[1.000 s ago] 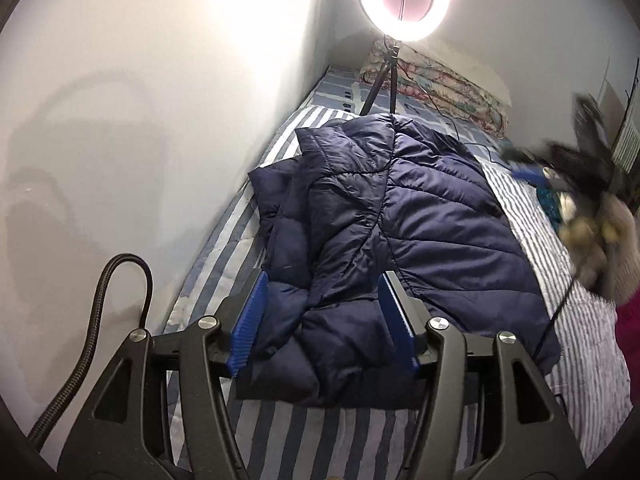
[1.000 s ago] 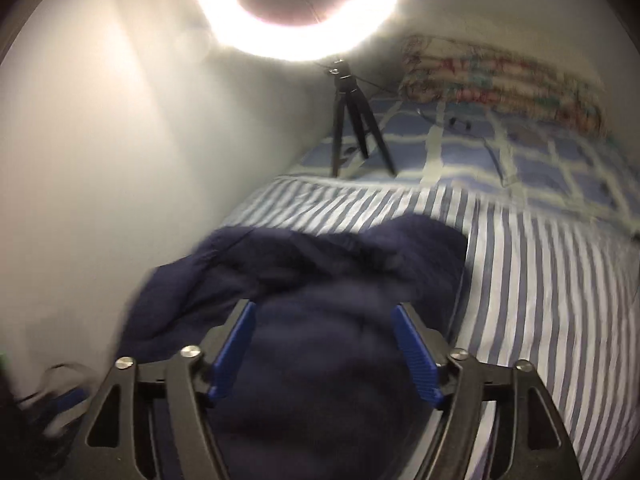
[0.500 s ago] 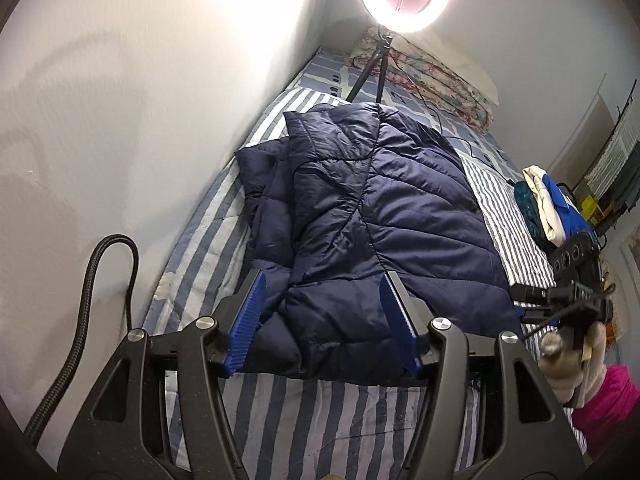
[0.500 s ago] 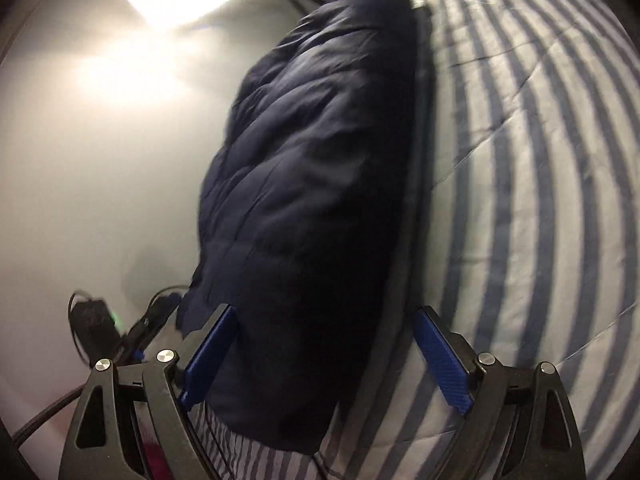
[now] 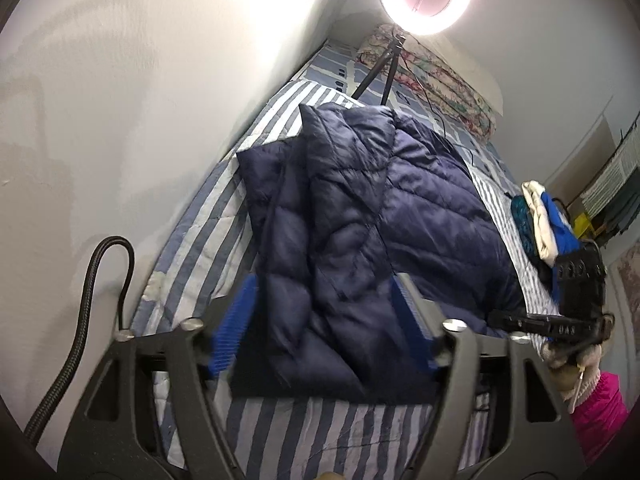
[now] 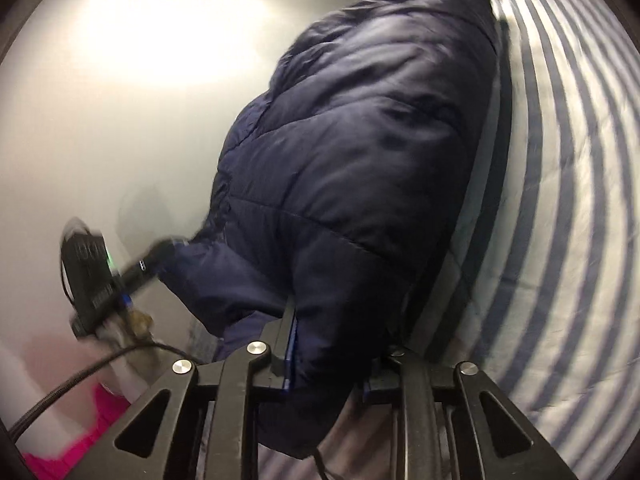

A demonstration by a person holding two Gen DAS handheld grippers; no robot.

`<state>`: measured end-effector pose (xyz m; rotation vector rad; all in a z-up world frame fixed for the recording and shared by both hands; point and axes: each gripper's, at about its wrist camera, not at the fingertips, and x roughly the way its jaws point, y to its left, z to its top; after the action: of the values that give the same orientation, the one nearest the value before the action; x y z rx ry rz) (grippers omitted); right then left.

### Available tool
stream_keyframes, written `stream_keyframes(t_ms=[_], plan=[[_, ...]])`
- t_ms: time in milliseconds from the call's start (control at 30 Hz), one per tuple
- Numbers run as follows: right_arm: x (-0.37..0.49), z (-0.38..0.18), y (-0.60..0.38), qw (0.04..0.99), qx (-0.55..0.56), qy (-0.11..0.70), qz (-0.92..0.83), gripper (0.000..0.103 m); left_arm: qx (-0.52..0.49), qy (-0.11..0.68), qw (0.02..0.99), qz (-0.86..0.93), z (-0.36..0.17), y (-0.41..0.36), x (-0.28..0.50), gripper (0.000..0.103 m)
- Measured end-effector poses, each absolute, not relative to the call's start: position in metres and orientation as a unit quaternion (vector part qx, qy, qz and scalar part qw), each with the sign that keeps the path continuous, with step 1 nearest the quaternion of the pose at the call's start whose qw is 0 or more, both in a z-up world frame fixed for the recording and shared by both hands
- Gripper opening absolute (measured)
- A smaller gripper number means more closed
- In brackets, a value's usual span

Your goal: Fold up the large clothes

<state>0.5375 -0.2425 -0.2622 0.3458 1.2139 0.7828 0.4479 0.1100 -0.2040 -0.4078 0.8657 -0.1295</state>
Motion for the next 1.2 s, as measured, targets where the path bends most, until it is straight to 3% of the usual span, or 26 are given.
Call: stream_keyframes(t_ms=[300, 433, 567, 633, 767, 1033, 1200], plan=[[0.509, -0.228, -0.3, 0.754, 0.05, 0.566, 0.33, 0.021, -0.285, 0.472, 0.826, -0.121, -0.252, 0.108, 0.483, 0.079], [0.493, -0.236, -0.307, 0.765, 0.006, 0.566, 0.308, 0.042, -0.32, 0.477, 0.805, -0.149, -0.271, 0.095, 0.493, 0.079], [0.496, -0.229, -0.319, 0.779, 0.025, 0.546, 0.308, 0.051, -0.356, 0.461, 0.796, -0.165, -0.273, 0.091, 0.498, 0.084], [0.498, -0.224, -0.333, 0.788, 0.055, 0.53, 0.308, 0.069, -0.395, 0.446, 0.783, -0.18, -0.274, 0.094, 0.498, 0.085], [0.511, -0.218, -0.351, 0.817, 0.093, 0.499, 0.273, 0.069, -0.4, 0.444, 0.78, -0.184, -0.273, 0.095, 0.5, 0.086], [0.541, -0.244, -0.341, 0.829, 0.077, 0.515, 0.207, 0.069, -0.441, 0.429, 0.759, -0.213, -0.278, 0.101, 0.49, 0.088], [0.544, -0.252, -0.308, 0.823, 0.051, 0.516, 0.231, 0.072, -0.432, 0.423, 0.768, -0.213, -0.274, 0.099, 0.49, 0.098]])
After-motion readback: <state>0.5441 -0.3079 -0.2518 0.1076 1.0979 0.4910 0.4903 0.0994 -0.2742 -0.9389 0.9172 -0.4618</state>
